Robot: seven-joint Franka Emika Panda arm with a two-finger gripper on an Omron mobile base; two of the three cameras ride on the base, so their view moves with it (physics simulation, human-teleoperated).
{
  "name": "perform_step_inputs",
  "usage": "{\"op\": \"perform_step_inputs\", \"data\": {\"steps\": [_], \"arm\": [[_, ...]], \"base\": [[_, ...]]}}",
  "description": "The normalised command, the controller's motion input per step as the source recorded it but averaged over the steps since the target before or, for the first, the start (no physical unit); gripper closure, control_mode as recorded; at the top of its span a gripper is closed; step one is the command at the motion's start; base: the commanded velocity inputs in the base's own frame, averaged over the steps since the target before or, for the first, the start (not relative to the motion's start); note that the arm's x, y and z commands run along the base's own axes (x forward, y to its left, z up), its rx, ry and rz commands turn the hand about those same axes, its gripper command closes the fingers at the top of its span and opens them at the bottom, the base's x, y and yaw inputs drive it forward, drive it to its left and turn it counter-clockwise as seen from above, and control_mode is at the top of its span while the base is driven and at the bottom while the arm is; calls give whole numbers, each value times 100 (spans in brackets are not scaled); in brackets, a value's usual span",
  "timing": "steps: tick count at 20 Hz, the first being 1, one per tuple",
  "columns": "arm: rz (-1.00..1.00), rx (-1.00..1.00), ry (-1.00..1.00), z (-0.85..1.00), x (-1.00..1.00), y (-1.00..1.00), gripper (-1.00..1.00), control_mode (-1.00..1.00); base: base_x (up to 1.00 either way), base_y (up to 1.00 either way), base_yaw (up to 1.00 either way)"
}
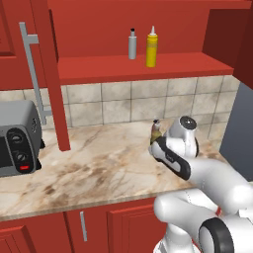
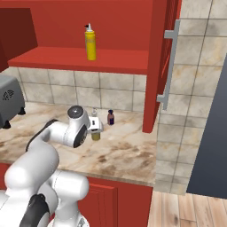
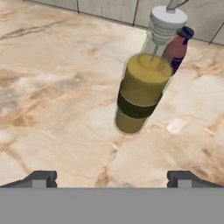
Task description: Pick the mustard and oil and vinegar bottle from the counter and place them in the cabinet.
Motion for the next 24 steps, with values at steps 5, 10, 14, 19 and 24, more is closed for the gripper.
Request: {"op": "perform_step_inputs", "data": {"steps": [5, 10, 14, 19, 24], "arm": [[0, -1, 0, -1, 21, -5, -100, -100], [0, 0, 0, 0, 25, -5, -100, -100], [0, 0, 0, -1, 19, -2, -100, -100], [0, 0, 0, -5, 14, 0, -100, -100], [0, 0, 0, -5, 15, 0, -100, -100]], "base": [[0, 0, 0], [0, 0, 0], [0, 0, 0], [0, 0, 0], [0, 0, 0]]}}
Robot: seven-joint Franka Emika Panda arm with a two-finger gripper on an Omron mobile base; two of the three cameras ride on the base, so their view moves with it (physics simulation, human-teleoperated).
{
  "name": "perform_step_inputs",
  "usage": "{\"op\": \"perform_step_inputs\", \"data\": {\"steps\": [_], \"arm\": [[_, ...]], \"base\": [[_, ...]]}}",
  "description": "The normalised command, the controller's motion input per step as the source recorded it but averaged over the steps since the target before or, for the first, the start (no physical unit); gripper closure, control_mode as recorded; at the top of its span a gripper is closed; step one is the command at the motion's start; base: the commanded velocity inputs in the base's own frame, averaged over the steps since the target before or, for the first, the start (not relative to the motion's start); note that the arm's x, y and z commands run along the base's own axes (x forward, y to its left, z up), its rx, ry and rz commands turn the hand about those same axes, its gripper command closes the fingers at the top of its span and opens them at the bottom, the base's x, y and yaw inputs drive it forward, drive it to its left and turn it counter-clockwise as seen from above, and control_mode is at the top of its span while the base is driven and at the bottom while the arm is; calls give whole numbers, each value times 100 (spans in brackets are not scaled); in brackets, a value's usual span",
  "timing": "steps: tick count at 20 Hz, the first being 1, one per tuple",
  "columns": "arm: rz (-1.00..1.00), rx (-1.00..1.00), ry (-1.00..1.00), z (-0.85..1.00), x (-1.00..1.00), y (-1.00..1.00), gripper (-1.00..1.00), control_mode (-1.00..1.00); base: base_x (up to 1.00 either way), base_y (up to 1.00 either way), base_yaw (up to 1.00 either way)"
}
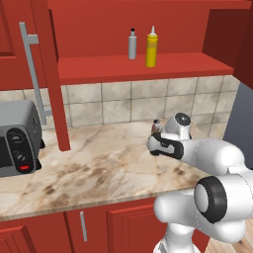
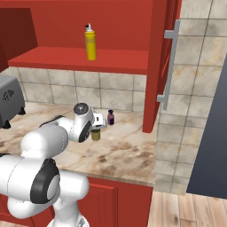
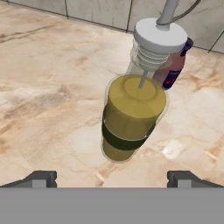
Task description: Pick the mustard and oil and vinegar bottle from the counter and place them in the cabinet.
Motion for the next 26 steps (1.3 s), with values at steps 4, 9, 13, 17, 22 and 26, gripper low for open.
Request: {"op": "perform_step_inputs", "data": {"steps": [4, 9, 13, 17, 22, 26], "arm": [[0, 0, 0, -7, 18, 0, -100, -100], [0, 0, 0, -10, 9, 0, -100, -100], [0, 0, 0, -12, 9, 0, -100, -100], [0, 0, 0, -8, 12, -1, -100, -100], [0, 0, 0, -8, 14, -4, -100, -100], [0, 0, 0, -8, 16, -4, -100, -100]], "base": [[0, 0, 0], [0, 0, 0], [0, 0, 0], [0, 0, 0], [0, 0, 0], [0, 0, 0]]}}
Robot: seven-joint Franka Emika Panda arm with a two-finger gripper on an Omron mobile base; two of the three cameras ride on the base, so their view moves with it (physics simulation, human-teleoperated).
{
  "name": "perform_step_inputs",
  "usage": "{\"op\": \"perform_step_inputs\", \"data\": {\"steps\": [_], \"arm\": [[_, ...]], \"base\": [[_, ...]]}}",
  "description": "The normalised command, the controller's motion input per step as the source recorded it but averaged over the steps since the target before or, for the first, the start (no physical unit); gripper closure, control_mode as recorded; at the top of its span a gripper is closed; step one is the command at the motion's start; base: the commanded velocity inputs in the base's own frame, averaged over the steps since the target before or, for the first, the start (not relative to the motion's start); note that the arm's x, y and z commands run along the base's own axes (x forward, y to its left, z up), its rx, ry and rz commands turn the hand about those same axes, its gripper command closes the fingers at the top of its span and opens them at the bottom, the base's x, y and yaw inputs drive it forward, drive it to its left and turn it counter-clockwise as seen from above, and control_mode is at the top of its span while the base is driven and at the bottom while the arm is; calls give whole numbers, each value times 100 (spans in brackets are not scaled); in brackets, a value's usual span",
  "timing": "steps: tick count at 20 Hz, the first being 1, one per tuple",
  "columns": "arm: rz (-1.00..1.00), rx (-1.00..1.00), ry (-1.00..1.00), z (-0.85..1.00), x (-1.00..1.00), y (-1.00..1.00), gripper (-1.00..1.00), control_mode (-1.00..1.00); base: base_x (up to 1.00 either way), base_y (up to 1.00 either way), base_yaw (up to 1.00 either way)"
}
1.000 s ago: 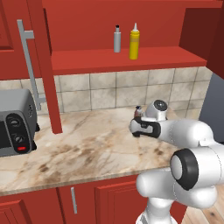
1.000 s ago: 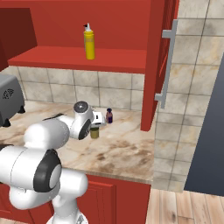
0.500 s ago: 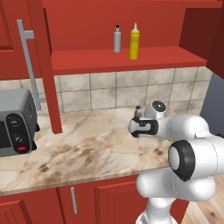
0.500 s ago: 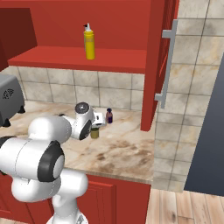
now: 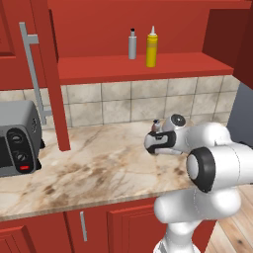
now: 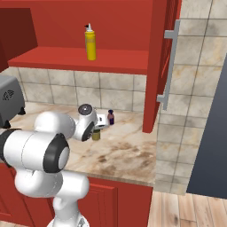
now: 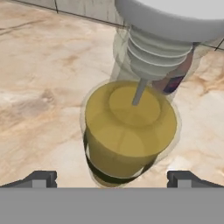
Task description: Pick the mustard and oil and vinegar bottle from the counter and place them in the cabinet.
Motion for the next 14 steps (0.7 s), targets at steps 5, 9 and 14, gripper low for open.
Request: {"op": "perform_step_inputs", "data": {"steps": [5, 9, 14], "arm": [[0, 0, 0, -7, 15, -5, -100, -100], [0, 0, 0, -7, 16, -3, -100, -100], [0, 0, 0, -9, 19, -2, -100, -100]], "base": [[0, 0, 0], [0, 0, 0], [0, 0, 0]]}}
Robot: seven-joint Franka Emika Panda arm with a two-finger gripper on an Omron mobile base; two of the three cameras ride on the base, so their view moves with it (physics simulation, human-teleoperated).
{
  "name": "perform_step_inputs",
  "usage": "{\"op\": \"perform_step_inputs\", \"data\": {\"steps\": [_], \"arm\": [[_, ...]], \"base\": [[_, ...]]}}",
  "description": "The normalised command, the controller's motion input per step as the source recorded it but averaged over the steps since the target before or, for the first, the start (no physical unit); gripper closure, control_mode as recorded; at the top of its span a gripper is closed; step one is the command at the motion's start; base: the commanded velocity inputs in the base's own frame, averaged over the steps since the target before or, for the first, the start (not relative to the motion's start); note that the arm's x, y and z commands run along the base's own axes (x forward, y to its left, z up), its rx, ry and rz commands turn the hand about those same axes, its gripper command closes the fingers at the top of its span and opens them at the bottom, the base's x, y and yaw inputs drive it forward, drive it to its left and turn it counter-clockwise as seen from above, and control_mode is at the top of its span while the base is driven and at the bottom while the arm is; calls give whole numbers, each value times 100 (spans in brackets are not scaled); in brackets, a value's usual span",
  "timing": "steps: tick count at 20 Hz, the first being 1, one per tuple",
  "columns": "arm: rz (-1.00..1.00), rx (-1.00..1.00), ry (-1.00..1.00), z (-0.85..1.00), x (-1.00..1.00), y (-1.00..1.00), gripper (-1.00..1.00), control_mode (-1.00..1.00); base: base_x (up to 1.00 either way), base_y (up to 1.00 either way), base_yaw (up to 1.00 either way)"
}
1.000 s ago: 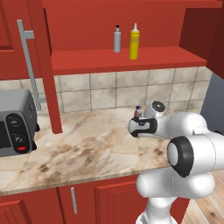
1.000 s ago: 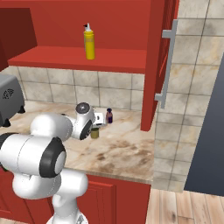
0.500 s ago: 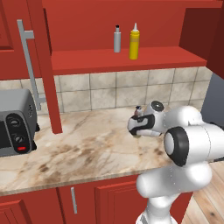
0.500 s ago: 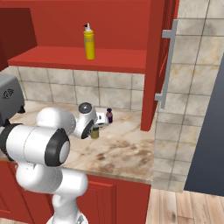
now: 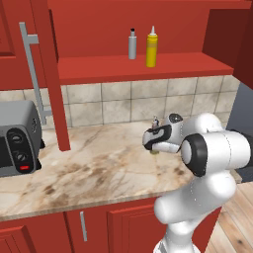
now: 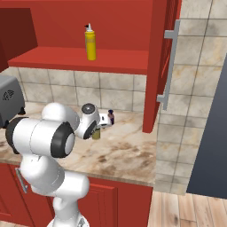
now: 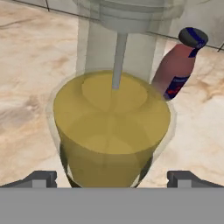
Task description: Pick the mustard and oil and vinegar bottle from the counter and place them in the cabinet.
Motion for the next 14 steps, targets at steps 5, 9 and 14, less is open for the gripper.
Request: {"op": "perform_step_inputs", "data": {"steps": [5, 9, 14], "arm": [[0, 0, 0, -8, 23, 0, 100, -100], [0, 0, 0, -6, 4, 0, 100, -100], [0, 0, -2, 0, -6, 0, 100, -100]], "base": [[0, 0, 0], [0, 0, 0], [0, 0, 0]]}}
